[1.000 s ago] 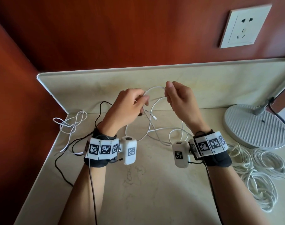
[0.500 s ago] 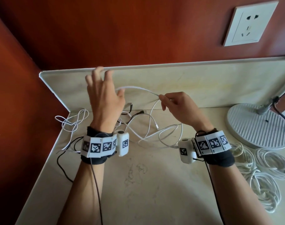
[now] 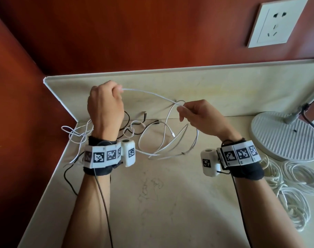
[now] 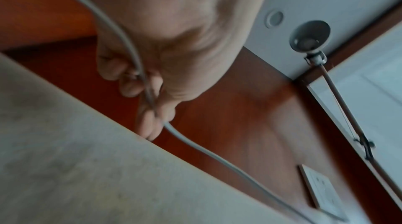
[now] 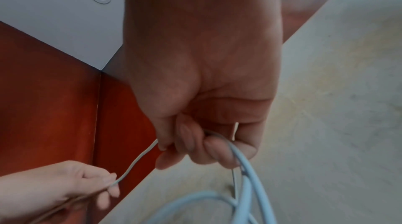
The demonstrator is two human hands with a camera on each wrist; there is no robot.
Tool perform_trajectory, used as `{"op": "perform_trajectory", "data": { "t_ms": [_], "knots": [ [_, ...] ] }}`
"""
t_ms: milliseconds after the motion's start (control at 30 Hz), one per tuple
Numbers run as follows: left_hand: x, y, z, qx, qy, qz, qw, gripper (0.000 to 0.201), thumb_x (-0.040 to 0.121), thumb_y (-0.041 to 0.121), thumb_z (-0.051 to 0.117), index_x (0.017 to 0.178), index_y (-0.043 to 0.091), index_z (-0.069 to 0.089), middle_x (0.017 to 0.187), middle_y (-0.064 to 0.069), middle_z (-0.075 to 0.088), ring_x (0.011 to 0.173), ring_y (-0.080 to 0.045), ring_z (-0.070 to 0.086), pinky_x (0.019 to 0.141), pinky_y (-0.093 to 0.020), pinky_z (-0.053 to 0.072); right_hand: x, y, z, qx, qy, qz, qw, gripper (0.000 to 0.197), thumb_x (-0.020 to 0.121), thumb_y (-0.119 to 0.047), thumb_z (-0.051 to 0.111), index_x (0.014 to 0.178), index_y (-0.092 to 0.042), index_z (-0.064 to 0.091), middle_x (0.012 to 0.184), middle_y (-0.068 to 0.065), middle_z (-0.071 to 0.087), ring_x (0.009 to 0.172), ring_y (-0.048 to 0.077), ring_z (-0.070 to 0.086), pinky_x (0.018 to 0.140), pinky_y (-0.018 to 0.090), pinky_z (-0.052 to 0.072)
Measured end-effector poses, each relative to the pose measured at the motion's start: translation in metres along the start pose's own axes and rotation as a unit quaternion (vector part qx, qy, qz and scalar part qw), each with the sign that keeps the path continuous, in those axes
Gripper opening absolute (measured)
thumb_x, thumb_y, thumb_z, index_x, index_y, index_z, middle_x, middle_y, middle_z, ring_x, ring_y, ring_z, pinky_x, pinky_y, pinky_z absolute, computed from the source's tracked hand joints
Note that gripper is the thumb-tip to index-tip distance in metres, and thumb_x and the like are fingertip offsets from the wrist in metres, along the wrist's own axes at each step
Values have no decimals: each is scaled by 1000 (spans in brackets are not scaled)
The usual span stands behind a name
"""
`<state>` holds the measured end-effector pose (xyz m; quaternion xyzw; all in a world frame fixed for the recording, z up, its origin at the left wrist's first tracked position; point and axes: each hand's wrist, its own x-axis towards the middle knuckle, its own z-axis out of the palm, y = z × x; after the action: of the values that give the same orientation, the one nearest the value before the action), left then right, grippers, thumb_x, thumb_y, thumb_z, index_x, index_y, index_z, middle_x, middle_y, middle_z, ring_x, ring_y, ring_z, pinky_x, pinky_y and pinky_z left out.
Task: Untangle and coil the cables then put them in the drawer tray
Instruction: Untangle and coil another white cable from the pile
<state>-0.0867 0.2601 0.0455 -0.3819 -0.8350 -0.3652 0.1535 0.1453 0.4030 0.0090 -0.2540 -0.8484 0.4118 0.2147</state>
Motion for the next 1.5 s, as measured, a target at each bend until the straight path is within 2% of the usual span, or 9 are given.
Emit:
{"op": "perform_trajectory", "data": {
  "t_ms": [133,267,367,633,767,933,1200,1333,1500],
  "knots": [
    [-11,21,7,74,-76,143,984,29,90,22,72,119,27,72,147,8,56,127,-27,42,94,-40,27,4,-7,11,12,29,-25,999,42,109,-36,51,74,-16,64,59,3,34,51,15,28,49,26,27],
    [-31,57,12,-88,-225,236,941,28,93,29,74,121,24,72,109,23,71,86,8,53,79,-28,43,6,-10,19,-1,50,-42,998,38,108,-30,55,74,-17,65,53,-10,35,48,10,26,50,27,26],
    [-36,64,16,-150,-203,204,946,12,99,24,65,95,18,75,70,11,65,60,-7,54,61,-39,48,5,-10,16,16,51,-35,998,32,106,-27,58,76,-18,66,50,-13,36,48,8,28,49,27,25],
    [-1,11,-5,-109,74,10,991,29,98,17,45,91,11,73,76,-6,73,76,-35,63,74,-38,43,1,7,-3,-24,-45,39,998,42,110,-35,47,81,-12,68,56,1,56,50,14,57,58,22,43],
    [-10,25,-6,-18,9,15,1000,25,102,18,50,120,11,67,114,-13,73,108,-38,63,85,-42,42,6,0,8,-12,7,26,1000,48,111,-36,46,73,-13,64,54,-7,48,48,11,45,53,22,39],
    [-29,58,-7,-38,-31,91,995,85,95,17,71,163,13,21,168,-7,25,143,-24,44,101,-30,47,6,-6,15,-50,42,17,998,52,111,-35,44,63,-13,44,54,-8,41,52,13,36,53,26,34],
    [-38,72,-8,-7,-117,266,957,32,85,13,77,111,20,60,165,2,30,113,-18,58,77,-39,56,1,-12,7,-50,52,46,996,56,112,-37,38,74,4,42,64,8,42,58,19,33,56,33,32],
    [-40,65,6,60,-187,287,938,23,92,20,74,114,20,69,160,2,37,123,-20,56,73,-39,53,-4,-28,4,4,50,17,999,57,112,-42,36,74,0,43,64,6,41,59,20,35,57,39,35],
    [-43,62,13,118,-153,187,963,38,100,31,62,137,21,61,136,-1,47,93,-30,66,63,-37,38,-11,-53,9,22,45,-46,998,51,113,-35,39,71,-5,42,63,12,40,59,22,34,57,41,36]
  ]
}}
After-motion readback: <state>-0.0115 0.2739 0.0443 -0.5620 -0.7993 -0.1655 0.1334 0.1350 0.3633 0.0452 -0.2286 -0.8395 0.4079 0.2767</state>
